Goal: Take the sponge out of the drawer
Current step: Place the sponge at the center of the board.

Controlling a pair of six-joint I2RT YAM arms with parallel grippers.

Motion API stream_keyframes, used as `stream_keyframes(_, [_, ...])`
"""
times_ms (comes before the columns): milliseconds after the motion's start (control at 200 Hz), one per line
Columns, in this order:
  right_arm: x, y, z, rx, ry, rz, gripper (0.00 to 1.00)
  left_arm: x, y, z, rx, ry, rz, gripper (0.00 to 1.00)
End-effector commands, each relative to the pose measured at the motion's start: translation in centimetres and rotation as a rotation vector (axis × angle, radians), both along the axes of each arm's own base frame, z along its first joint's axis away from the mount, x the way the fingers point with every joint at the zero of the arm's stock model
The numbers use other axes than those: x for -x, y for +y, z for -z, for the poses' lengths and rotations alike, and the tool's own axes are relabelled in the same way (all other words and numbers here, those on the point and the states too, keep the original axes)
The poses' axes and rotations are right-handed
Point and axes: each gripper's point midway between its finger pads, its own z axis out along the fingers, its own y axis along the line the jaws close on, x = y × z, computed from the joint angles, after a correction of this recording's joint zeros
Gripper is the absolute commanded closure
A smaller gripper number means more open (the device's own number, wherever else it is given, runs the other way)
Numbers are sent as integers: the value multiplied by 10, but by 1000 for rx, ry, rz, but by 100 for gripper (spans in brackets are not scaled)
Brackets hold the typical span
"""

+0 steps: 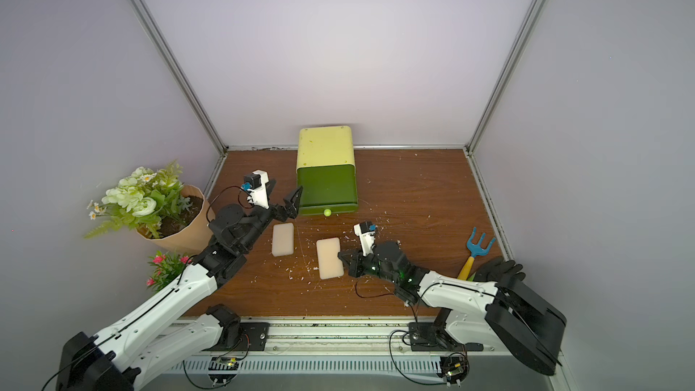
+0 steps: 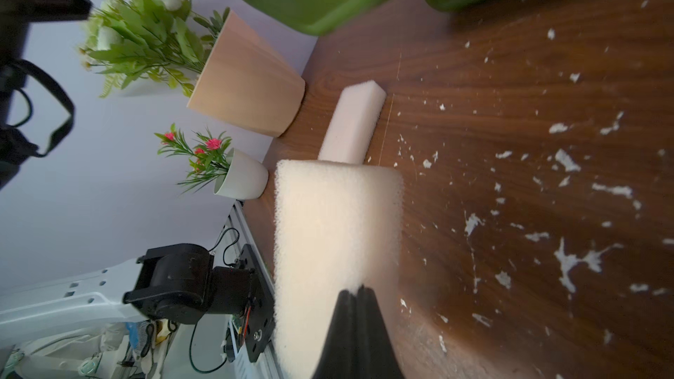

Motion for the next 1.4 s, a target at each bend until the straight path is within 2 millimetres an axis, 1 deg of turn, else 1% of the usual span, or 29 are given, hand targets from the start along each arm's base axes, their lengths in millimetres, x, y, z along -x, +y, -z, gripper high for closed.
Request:
stream_keyframes(0, [-4,28,-30,-155,1,8,100,1,-2,-4,18,-18,3,0])
stream_keyframes(105, [6,56,-18,-183,75,-39,100,1,-2,-4,14,-18,0,0])
stream_keyframes(275, [24,93,0,-260,202,-87,100,1,-1,-3,12,-17,-3,0])
stream_keyframes(425, [37,119,14,-307,294,-118,100,1,0,-3,6,-17,-7,0])
stream_keyframes(540, [45,132,23,-305,319,-124,100,2,1,-2,1,-18,-12,0])
stream_keyframes(691, [46,141,36,-244,323,-117,100,2,3,-3,-2,-21,-19,0])
stream_keyframes(831, [43,141,48,-202,324,-81,100,2,3,-2,-5,-20,-18,0])
stream_keyframes(1106, [39,146,58,-198,345,-59,95,2,2,-1,-8,-19,-18,0])
stream_keyframes(1186, [40,149,59,-202,350,-64,91,2,2,-1,-10,-18,-18,0])
stream_keyframes(1271, [40,151,60,-206,358,-65,89,1,2,-1,-10,-18,-18,0])
stream_keyframes(1346, [39,151,59,-217,362,-63,80,1,2,0,-12,-16,-18,0])
stream_keyframes(1391, [39,151,59,-221,365,-64,78,1,2,0,-15,-18,-19,0])
